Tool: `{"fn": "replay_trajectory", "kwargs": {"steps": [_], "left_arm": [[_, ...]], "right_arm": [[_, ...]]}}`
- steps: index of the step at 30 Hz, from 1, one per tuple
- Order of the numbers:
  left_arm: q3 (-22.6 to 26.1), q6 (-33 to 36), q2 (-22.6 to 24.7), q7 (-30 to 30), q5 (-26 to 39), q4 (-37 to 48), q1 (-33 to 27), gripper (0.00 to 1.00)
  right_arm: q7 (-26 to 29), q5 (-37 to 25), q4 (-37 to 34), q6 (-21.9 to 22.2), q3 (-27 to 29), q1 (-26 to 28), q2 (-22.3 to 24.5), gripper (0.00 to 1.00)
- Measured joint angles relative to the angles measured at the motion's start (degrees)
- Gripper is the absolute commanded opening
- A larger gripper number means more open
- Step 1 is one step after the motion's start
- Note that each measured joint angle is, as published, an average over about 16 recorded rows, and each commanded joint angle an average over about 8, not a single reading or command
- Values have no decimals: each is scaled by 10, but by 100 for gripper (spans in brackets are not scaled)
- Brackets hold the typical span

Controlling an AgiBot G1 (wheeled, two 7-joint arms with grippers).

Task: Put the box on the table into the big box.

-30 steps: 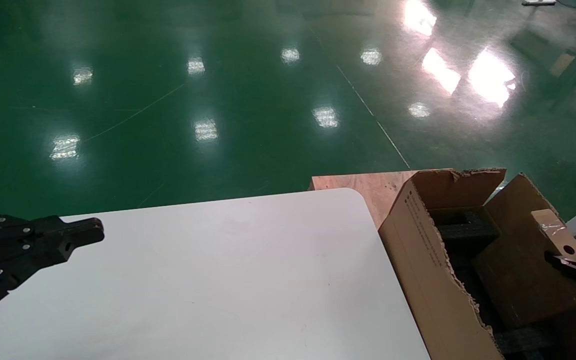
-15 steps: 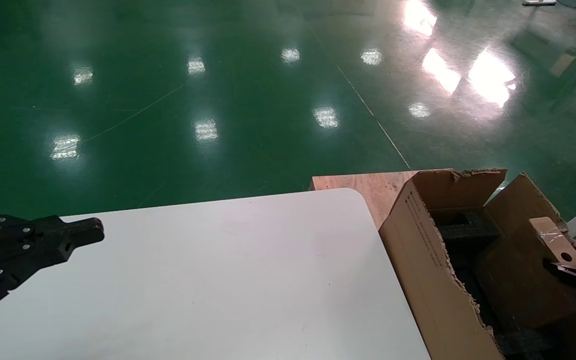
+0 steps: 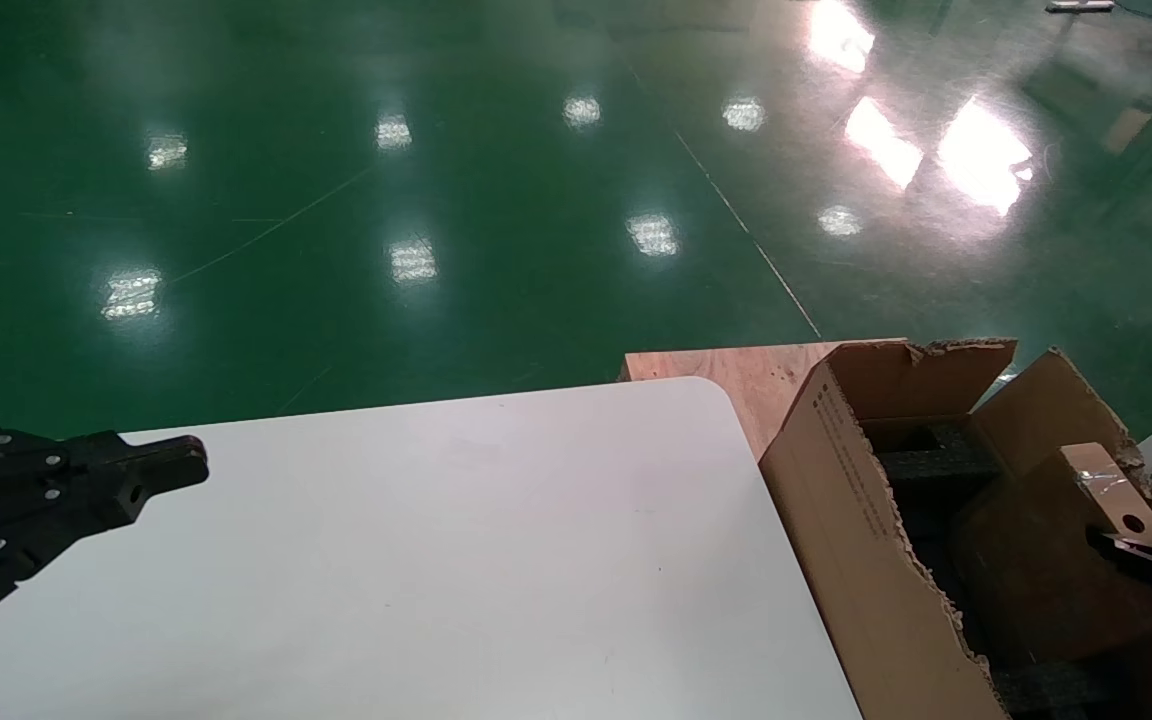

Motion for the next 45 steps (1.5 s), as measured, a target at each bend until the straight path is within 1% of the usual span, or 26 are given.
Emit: {"fn": "replay_trajectory", "kwargs": {"steps": [3, 4, 5, 32, 39, 45], "left_arm": [[0, 0, 0, 0, 0, 0, 0, 100], [0, 0, 0, 0, 0, 0, 0, 100], [0, 0, 0, 0, 0, 0, 0, 100], [0, 0, 0, 0, 0, 0, 0, 100], [0, 0, 0, 0, 0, 0, 0, 100], [0, 0, 0, 0, 0, 0, 0, 100]], "right_arm": [[0, 2, -1, 1, -1, -1, -1, 86], [1, 2, -1, 1, -1, -2, -1, 96], [1, 2, -1, 1, -1, -2, -1, 100], [-3, 0, -2, 0, -1, -3, -2, 100], [-33, -13, 0, -15, 11, 15, -9, 100], [-75, -40, 8, -35, 32, 50, -18, 100]]}}
